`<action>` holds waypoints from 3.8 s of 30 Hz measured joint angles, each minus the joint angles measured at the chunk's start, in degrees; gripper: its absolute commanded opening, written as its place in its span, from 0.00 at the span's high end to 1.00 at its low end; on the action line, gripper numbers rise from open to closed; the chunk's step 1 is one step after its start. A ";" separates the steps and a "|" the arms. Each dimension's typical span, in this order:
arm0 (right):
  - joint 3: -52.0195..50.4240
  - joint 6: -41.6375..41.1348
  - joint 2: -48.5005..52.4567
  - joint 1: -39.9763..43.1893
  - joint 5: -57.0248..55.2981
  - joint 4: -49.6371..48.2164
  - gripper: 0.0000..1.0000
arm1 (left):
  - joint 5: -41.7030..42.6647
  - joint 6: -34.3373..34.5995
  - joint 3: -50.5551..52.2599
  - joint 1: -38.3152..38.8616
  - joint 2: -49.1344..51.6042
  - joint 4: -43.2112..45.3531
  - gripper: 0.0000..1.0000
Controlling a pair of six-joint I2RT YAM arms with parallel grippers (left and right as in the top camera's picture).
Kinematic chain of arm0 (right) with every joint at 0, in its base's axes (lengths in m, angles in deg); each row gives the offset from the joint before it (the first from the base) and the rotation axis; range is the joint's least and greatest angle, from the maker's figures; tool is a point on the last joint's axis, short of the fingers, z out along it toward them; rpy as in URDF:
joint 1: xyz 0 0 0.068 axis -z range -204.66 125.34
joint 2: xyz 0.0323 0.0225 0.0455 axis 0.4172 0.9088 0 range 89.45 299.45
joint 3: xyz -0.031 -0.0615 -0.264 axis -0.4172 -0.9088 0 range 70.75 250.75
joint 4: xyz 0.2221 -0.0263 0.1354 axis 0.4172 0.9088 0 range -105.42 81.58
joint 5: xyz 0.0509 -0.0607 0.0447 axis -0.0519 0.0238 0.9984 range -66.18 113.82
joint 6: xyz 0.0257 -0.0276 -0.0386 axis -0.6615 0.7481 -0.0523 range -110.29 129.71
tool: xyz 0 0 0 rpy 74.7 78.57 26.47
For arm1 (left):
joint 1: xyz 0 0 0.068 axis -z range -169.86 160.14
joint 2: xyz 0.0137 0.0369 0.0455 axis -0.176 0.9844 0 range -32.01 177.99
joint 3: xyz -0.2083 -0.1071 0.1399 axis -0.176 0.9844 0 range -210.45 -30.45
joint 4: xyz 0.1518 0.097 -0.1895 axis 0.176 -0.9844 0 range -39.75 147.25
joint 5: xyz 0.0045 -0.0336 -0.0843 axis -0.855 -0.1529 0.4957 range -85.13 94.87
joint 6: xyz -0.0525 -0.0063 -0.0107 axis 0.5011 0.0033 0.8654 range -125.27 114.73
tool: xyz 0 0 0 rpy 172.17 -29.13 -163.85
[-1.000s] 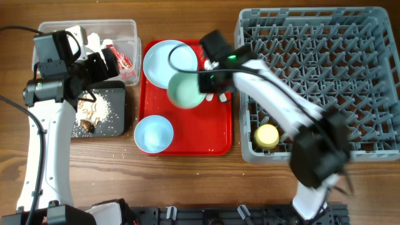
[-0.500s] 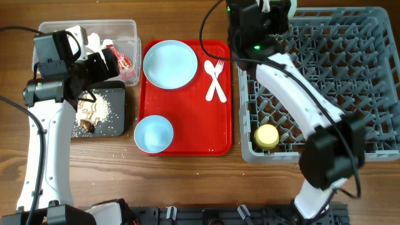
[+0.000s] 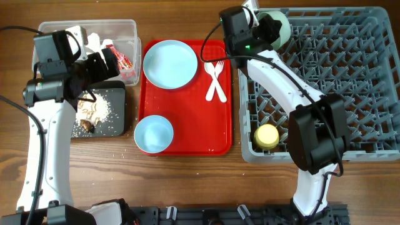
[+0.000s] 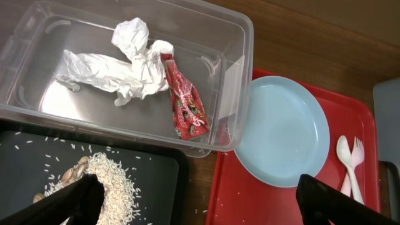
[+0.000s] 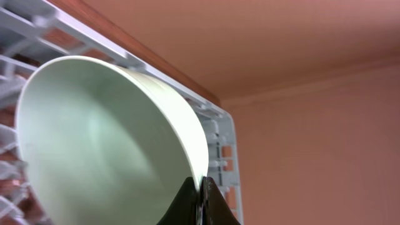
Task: Sort waste into correct bins and load items into the dishwasher rack
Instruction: 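Grasp the green bowl with the right gripper and place it in the rack, then grasp the light-blue bowl with the right gripper and place it in the rack, then grasp the light-blue plate edge with the right gripper and stand it in the rack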
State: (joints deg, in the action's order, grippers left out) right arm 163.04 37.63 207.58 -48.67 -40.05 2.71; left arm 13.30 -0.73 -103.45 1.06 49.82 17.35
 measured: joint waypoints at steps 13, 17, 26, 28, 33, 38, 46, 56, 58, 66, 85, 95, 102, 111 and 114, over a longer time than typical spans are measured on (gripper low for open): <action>-0.02 -0.66 0.02 -9.40 11.04 0.61 0.00 | 0.00 0.00 0.00 0.00 0.00 0.00 0.00; 1.73 -9.01 -3.08 -9.11 42.73 19.93 0.00 | -0.02 0.00 0.00 0.00 0.00 0.09 0.00; -4.90 -46.49 -6.64 -14.71 91.95 18.75 0.46 | 0.00 0.00 0.02 0.00 0.02 0.00 0.00; -8.41 -55.56 -3.02 -18.27 87.49 18.93 0.52 | 0.00 0.00 0.00 0.00 0.02 0.00 0.00; -8.63 -62.05 -0.76 -19.61 85.70 20.31 0.69 | 0.00 0.00 0.00 0.00 0.02 0.02 0.00; -7.89 -62.18 2.95 -20.13 85.88 21.75 0.87 | 0.00 0.00 0.00 0.00 0.02 0.02 0.00; 1.66 -59.34 0.22 -16.65 73.85 37.03 0.96 | 0.00 0.00 0.00 0.00 0.02 0.02 0.00; 5.03 -41.79 -31.69 -2.67 12.35 46.86 0.96 | 0.00 0.00 0.00 0.00 0.02 0.02 0.00; 0.04 -38.36 -28.37 -2.69 4.39 41.75 0.96 | 0.00 0.00 0.00 0.00 0.02 0.04 0.00; -16.28 -32.74 -16.98 -4.63 -7.23 33.18 0.96 | 0.00 0.00 0.00 0.00 0.02 0.00 0.00; -15.30 -28.15 -13.84 -14.58 17.73 32.92 0.20 | 0.00 0.00 0.00 0.00 0.02 0.02 0.00; -1.64 -27.89 -14.10 -13.86 59.84 19.91 0.05 | 0.00 -0.02 0.00 0.00 0.02 0.07 0.00; -2.05 -63.49 -3.28 -13.92 59.89 5.18 0.30 | 0.00 0.00 0.02 0.00 0.02 -0.07 0.00; -2.95 -81.24 7.98 -13.44 58.47 5.31 0.82 | 0.00 -0.02 0.02 0.00 0.02 -0.04 0.00; -2.95 -83.89 8.59 -13.38 61.11 5.16 0.96 | 0.00 -0.02 0.02 0.00 0.02 -0.04 0.00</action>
State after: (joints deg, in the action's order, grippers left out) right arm 160.09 -46.25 216.17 -62.05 21.06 7.86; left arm 13.30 -0.76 -103.42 1.06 49.84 17.31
